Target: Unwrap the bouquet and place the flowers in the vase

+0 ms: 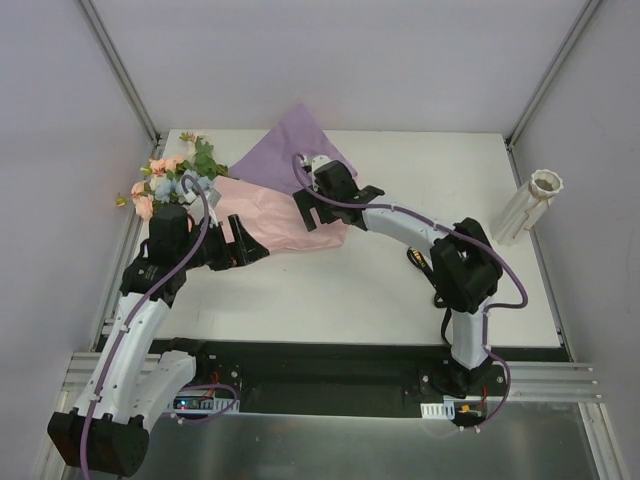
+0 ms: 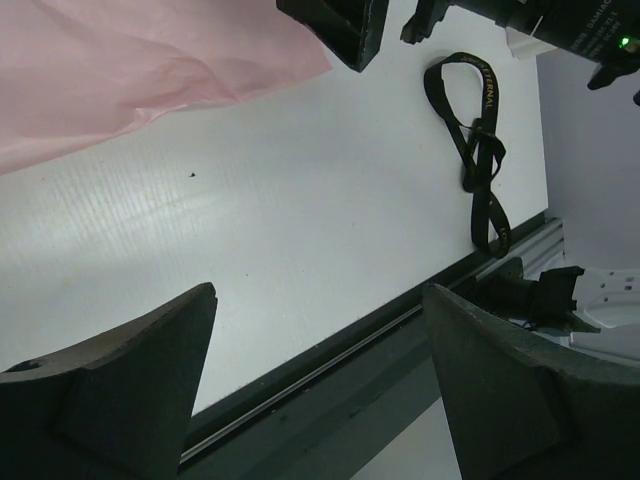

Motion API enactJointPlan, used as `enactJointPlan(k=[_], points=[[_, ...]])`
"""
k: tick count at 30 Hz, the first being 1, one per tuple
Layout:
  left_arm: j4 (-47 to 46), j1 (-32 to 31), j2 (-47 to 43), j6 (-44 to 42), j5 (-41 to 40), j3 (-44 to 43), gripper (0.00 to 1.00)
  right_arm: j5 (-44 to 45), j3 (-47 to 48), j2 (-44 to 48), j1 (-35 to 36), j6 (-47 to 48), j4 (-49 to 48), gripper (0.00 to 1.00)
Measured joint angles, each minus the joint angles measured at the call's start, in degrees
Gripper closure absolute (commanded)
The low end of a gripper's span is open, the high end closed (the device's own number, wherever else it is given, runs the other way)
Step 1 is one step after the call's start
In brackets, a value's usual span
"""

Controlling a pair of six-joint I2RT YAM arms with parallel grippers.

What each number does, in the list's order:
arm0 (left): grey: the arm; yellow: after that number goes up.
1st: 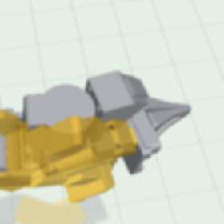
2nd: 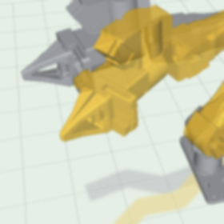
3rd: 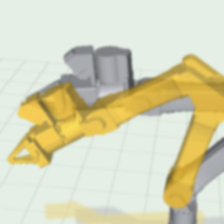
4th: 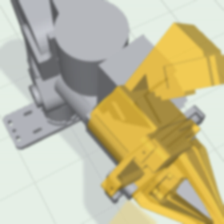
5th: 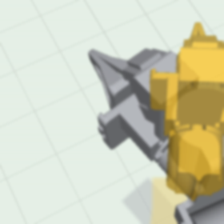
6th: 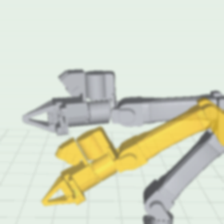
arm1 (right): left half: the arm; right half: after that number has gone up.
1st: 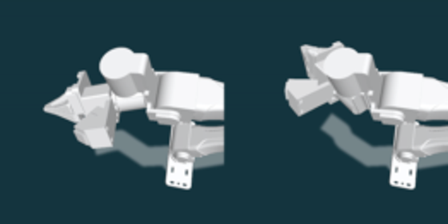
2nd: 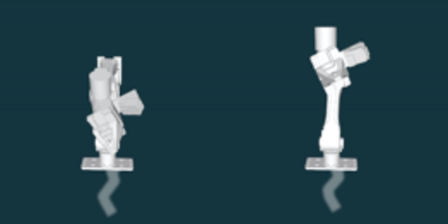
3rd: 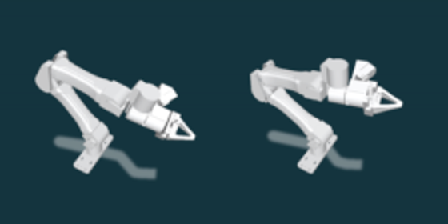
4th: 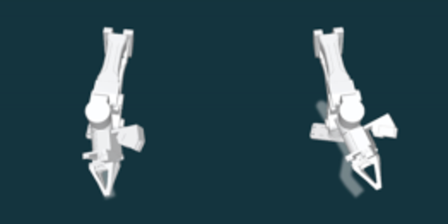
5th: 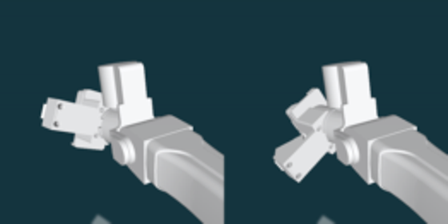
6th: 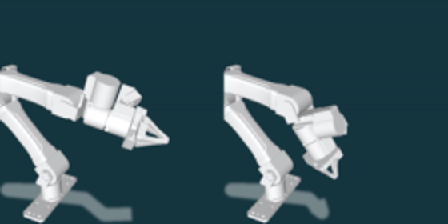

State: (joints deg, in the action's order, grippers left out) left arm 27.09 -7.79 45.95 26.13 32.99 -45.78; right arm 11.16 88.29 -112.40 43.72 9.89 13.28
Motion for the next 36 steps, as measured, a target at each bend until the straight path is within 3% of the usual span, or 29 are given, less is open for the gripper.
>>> enactJointPlan(k=[11, 15, 27, 36], points=[[2.08, 0.00, -4.44, 4.04, 4.11, 0.31, 0.16, -30.88, -1.55, -4.66, -10.45, -5.29, -9.66, 0.03], [2.45, 0.00, -6.03, 4.92, 5.01, 0.42, 0.16, -38.23, -1.55, -7.63, -11.80, -7.63, -11.98, 0.03], [2.93, 0.00, -6.69, 6.01, 5.57, -1.18, 0.16, -51.69, -1.92, -10.45, -10.25, -15.82, -18.71, 0.02], [3.32, 0.00, -6.60, 5.90, 5.44, -5.49, 0.17, -54.29, -10.43, -1.09, -5.86, -17.18, -20.37, 0.02]])
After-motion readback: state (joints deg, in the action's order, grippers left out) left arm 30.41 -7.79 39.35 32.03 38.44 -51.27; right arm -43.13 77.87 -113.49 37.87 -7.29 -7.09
